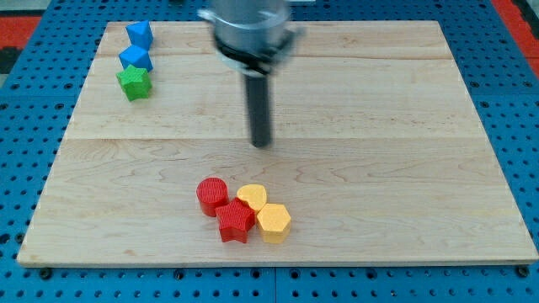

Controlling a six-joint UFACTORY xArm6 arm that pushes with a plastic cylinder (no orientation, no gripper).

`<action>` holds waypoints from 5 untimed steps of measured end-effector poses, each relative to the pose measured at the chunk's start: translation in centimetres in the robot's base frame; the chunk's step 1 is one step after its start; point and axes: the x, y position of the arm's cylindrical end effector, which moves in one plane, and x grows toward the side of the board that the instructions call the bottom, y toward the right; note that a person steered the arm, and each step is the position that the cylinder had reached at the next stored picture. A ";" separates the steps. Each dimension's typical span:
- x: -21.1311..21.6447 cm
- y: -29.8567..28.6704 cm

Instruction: Separate the red blocks from the yellow blocks

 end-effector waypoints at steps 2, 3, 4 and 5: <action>12.1 -1.7; 10.1 -10.6; 6.4 -16.5; 4.7 -15.7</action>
